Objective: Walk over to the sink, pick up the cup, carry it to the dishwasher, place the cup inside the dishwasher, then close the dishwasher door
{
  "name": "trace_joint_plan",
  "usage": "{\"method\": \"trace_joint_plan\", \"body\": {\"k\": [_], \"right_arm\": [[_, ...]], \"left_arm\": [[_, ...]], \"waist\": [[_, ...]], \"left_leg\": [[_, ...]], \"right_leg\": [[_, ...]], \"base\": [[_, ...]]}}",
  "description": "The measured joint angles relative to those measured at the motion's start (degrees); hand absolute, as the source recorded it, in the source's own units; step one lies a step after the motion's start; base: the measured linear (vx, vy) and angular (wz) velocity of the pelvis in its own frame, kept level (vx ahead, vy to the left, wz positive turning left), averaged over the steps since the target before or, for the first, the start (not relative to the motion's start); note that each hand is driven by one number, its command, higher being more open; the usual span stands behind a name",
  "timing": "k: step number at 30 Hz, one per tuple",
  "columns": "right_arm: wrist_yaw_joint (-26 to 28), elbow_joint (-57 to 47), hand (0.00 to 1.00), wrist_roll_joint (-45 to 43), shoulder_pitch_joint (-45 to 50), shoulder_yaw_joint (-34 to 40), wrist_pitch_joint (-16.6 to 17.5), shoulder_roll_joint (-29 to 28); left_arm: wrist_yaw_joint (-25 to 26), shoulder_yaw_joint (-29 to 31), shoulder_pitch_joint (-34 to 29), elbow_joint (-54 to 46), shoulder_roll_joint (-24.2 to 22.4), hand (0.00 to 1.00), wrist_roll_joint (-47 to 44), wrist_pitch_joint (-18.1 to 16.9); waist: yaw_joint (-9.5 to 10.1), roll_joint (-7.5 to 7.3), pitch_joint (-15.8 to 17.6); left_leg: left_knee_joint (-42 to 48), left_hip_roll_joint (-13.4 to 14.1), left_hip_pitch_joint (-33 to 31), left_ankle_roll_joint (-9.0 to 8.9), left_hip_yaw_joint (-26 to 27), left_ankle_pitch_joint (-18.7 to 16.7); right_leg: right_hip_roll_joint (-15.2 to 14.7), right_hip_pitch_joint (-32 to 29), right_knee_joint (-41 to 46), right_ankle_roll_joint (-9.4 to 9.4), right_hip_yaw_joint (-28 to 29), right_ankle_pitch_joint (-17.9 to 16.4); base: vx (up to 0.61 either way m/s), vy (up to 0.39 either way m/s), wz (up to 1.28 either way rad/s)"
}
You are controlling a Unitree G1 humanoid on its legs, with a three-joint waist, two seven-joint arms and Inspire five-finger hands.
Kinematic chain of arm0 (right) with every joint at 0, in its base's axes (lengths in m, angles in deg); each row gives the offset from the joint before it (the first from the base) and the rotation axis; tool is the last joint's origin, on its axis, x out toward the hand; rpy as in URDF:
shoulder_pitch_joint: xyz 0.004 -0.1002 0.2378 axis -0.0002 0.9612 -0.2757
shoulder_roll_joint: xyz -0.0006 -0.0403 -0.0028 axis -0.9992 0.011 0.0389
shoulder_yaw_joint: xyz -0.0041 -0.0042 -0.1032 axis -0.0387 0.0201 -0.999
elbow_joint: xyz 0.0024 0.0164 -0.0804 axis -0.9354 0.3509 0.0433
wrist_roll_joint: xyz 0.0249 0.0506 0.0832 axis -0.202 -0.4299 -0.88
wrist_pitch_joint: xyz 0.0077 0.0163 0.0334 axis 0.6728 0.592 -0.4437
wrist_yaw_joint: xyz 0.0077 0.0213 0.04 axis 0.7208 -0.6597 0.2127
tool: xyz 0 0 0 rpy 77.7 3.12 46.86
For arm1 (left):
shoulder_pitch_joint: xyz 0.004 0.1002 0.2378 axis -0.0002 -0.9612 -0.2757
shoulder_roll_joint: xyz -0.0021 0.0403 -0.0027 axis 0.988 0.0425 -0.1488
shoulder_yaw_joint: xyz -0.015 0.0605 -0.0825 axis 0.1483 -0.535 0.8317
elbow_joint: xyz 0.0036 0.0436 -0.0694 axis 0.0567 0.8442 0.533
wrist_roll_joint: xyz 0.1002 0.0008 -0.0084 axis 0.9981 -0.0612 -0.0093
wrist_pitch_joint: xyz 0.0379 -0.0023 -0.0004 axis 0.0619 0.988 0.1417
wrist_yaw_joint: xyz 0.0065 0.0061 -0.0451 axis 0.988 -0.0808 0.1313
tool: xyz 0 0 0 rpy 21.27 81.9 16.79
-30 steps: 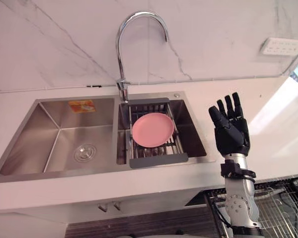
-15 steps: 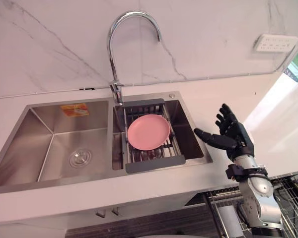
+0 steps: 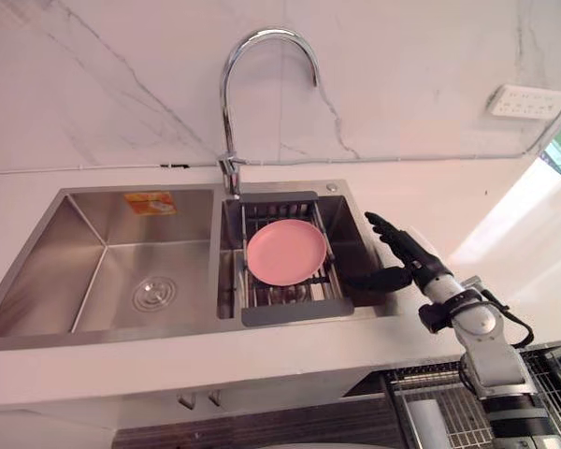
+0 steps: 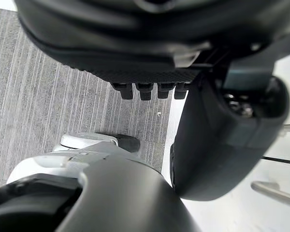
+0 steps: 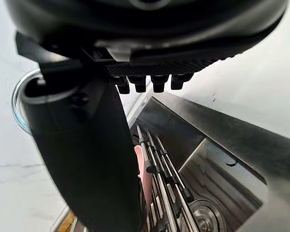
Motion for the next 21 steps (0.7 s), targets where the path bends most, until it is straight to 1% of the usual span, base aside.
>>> {"method": "trace_joint_plan", "body": {"k": [4,10,14,17,21], "right_arm": [[-2.6,1.7,1.00,3.7,-2.9,-1.1,-0.7,0.0],[-4.5,2.0,1.00,7.9,-5.5,-1.6,-0.8,-0.1],[-6.3,5.3,1.00,10.9,-7.9,-3.6,-0.8,-0.6],[-7.0,6.2,1.00,12.1,-8.6,-3.8,-0.8,-2.1],[-7.2,7.1,1.00,14.6,-9.2,-5.5,-0.8,-2.9]], "left_arm": [[0.0,0.1,-0.2,-1.3,0.2,1.00,0.0,0.7],[0.0,0.3,-0.2,-1.7,0.1,1.00,-0.1,1.1],[-0.1,1.9,-0.2,-1.9,-0.1,1.00,-0.6,1.1],[-0.2,2.6,-0.2,-2.3,-0.1,1.00,-0.8,1.1],[-0.3,2.6,-0.2,-2.4,-0.1,1.00,-0.7,1.1]], "waist": [[0.25,-0.66,0.4],[1.02,-0.84,0.5],[1.56,-1.37,0.9],[1.72,-1.90,1.5],[1.93,-1.94,1.5]], "left_leg": [[0.0,0.0,0.0,-0.34,-0.5,0.2],[-0.6,0.0,0.1,-0.38,-0.7,0.7],[-1.0,0.0,0.1,-0.31,-1.4,1.1],[-1.1,0.0,0.1,-0.30,-1.9,1.3],[-1.5,-0.2,0.3,-0.31,-1.9,1.4]], "right_leg": [[0.0,0.3,-0.1,0.00,-0.7,0.1],[-0.1,0.5,-0.1,-0.02,-1.5,0.2],[-0.1,0.7,-0.1,-0.03,-2.4,0.2],[-0.2,0.9,-0.3,-0.03,-3.0,0.2],[-0.4,1.1,-0.3,-0.01,-3.1,0.2]], "base": [[-0.05,-0.009,0.06],[-0.05,-0.006,0.03],[-0.04,-0.010,0.09],[-0.03,-0.007,0.10],[-0.01,0.000,0.01]]}}
